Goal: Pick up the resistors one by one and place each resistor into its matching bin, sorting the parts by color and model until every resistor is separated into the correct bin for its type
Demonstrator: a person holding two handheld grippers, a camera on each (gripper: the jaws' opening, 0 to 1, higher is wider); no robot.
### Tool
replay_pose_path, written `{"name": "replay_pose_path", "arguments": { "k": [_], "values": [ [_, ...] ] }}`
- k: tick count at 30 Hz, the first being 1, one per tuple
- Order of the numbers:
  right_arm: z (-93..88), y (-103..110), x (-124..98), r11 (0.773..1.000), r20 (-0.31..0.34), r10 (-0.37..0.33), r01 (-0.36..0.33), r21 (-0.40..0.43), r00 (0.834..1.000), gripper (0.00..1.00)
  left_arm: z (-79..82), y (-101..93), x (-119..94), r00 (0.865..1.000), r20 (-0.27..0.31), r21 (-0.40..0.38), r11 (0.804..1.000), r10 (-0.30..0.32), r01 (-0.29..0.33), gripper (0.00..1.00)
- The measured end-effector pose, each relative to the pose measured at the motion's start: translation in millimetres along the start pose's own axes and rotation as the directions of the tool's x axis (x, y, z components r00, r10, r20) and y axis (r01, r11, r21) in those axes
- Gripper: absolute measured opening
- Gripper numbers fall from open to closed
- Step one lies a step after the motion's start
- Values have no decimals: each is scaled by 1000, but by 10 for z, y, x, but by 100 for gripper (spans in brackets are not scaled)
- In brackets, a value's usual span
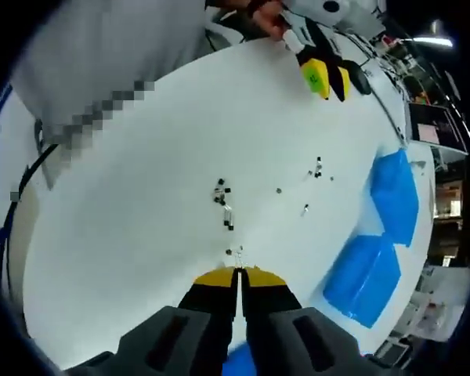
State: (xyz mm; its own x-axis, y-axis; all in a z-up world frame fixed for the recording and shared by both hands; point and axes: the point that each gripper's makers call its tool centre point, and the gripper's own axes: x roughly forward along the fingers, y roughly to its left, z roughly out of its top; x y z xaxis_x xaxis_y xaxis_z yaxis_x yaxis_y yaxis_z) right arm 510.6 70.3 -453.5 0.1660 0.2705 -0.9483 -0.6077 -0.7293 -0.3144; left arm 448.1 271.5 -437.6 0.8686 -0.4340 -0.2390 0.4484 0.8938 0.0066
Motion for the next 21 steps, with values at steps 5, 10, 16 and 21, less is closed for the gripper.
{"name": "replay_pose_path", "arguments": {
  "k": [5,10,16,21],
  "values": [
    [-49,-162,-116,992,-36,-129,129,7,991,5,-9,-29,-4,1000,-6,3,1000,-5,5,20],
    [-48,79,35,998,-74,-55,52,-37,996,5,-7,-85,8,1000,-7,6,1000,-14,14,20],
    [30,232,174,1000,-66,7,-9,-30,998,5,-10,-91,-4,1000,-3,-1,1000,-10,10,20],
    [9,86,140,999,-60,-39,41,21,997,5,-29,-65,-24,1000,-6,-1,1000,-7,7,20]
  ]
}}
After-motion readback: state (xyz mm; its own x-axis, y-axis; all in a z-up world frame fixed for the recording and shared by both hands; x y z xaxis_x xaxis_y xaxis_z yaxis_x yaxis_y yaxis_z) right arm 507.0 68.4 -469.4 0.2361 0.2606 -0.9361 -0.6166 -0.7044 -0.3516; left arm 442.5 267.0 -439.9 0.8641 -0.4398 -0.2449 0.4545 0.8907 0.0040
